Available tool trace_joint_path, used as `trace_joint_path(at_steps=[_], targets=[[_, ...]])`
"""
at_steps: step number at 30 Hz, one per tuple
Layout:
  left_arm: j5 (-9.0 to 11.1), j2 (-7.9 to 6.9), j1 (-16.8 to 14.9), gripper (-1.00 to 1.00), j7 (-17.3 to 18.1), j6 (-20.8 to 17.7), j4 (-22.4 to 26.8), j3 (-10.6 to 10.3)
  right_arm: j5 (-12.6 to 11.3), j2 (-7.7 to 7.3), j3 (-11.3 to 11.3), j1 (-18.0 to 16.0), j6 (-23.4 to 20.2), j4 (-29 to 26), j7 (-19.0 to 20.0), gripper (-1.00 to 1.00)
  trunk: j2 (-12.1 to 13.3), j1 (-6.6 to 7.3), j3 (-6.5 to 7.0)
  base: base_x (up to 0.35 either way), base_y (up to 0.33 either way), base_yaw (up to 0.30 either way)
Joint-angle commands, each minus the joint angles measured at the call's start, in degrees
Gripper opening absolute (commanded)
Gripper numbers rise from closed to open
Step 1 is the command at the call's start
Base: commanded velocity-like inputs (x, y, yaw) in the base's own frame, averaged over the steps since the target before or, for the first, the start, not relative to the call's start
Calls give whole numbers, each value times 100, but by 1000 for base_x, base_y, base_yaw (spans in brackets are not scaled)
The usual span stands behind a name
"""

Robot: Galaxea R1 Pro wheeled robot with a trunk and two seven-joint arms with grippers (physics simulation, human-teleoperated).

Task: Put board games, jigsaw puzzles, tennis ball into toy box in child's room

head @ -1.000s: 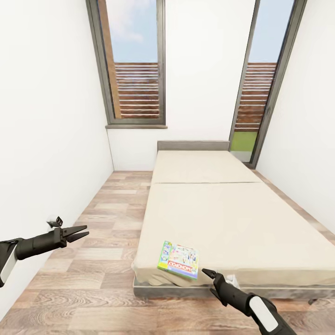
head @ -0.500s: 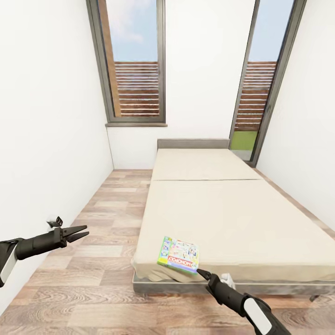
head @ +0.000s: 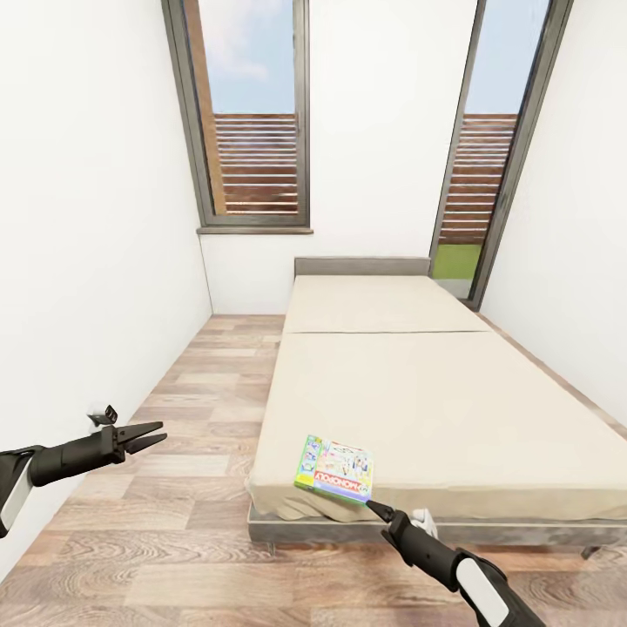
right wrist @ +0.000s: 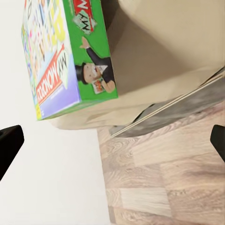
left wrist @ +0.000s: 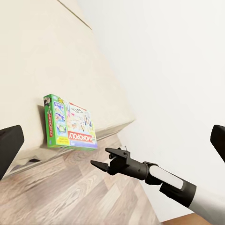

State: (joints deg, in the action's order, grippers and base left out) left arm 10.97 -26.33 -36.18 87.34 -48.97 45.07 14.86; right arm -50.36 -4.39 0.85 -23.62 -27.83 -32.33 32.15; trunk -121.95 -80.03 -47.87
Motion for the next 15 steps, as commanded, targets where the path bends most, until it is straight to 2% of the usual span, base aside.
trace_joint_path(at_steps=[1, 7, 11, 15], targets=[[0, 0, -3, 100, 20, -61, 1, 0, -52, -5, 7, -3, -33, -1, -4, 100, -2, 1, -6, 0, 0, 0], [1, 9, -3, 100, 21, -61, 1, 0, -55, -25, 4, -3, 67, -1, 95, 100, -2, 1, -6, 0, 0, 0], [0, 18, -3, 100, 20, -61, 1, 0, -55, -39, 6, -3, 357, 2, 500, 100, -2, 1, -6, 0, 0, 0], [-1, 20, -3, 100, 20, -61, 1, 0, -59, -42, 10, -3, 453, 7, 768, 100, -2, 1, -6, 0, 0, 0]])
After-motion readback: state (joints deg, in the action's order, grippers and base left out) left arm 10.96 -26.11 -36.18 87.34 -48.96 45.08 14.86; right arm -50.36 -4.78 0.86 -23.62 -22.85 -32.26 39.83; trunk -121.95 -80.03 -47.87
